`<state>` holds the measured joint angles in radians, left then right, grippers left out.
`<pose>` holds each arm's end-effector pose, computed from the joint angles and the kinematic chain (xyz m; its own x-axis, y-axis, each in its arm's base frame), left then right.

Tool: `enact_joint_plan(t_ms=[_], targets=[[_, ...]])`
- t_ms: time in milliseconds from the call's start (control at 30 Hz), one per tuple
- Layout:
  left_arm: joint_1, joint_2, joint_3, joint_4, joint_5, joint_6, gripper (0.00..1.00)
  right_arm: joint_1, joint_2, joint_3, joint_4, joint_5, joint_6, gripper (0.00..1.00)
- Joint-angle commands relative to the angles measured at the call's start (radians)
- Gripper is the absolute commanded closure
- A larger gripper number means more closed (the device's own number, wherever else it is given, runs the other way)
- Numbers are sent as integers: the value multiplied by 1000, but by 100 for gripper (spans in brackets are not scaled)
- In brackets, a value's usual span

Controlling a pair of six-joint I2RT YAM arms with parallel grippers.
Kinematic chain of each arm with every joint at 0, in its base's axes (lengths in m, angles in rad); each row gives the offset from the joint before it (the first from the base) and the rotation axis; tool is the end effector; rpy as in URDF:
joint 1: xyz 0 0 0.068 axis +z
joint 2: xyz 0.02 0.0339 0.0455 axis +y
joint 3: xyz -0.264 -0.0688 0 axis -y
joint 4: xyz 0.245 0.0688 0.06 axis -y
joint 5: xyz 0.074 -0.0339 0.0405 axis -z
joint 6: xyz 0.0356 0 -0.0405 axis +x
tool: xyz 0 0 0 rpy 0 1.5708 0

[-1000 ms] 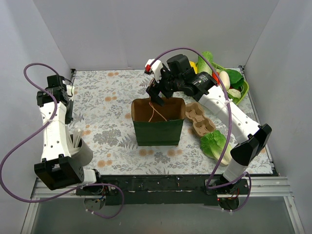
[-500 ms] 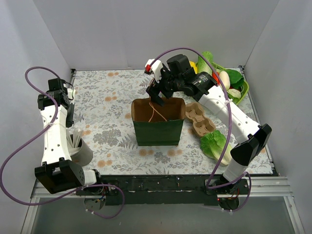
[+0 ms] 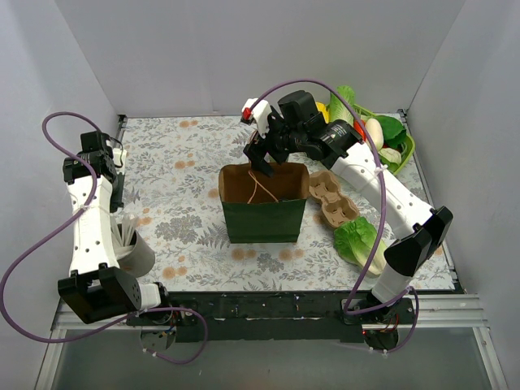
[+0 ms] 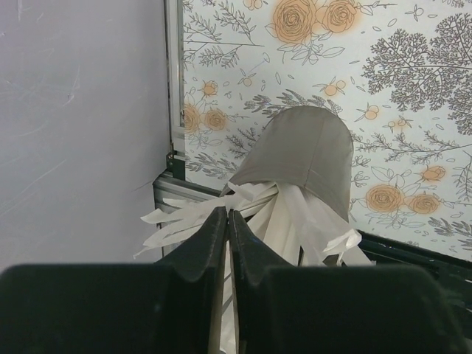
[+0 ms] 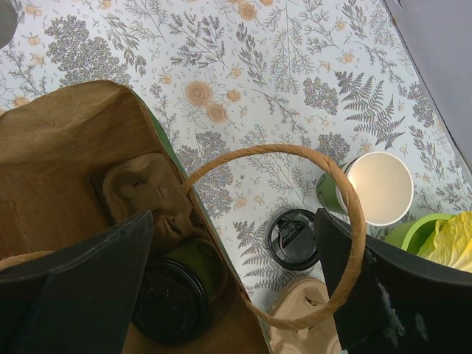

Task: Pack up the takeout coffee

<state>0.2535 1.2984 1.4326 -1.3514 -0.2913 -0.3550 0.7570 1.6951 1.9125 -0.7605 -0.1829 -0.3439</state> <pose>0.2115 0.0654 0.3586 -0.7346 -0.5342 -0.4183 -0.6312 0.7643 0.1323 0.2662 0.2604 0.4306 -0.0878 -0.5391 -0.8377 -0.8690 0.4526 -0.2002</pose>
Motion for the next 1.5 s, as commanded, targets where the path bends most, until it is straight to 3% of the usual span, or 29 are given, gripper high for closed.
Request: enact_joint_plan(t_ms=[0,433,667,800,1033,1133,1300,1467], targets=[[4,-34,6,-32,15,5,100,4,-18,-7,26,0,0,3],[4,-27,193,-29,40,34,100,5,-14,-15,32,-9,2,4],[3,10,402,-29,105,54,100,5,-8,-13,41,-9,2,4],[3,38,610,-29,284,79,100,5,-5,-6,50,6,2,4],[0,81,782,-28,545,88,100,2,-9,53,84,74,-18,3],[-3,101,821,-28,619,82,100,2,-15,62,121,102,-33,3],[-8,145,913,-12,938,-17,100,-8,-28,57,203,287,-49,2],[-16,118,846,148,1184,-168,100,-62,-9,100,236,375,-43,2]])
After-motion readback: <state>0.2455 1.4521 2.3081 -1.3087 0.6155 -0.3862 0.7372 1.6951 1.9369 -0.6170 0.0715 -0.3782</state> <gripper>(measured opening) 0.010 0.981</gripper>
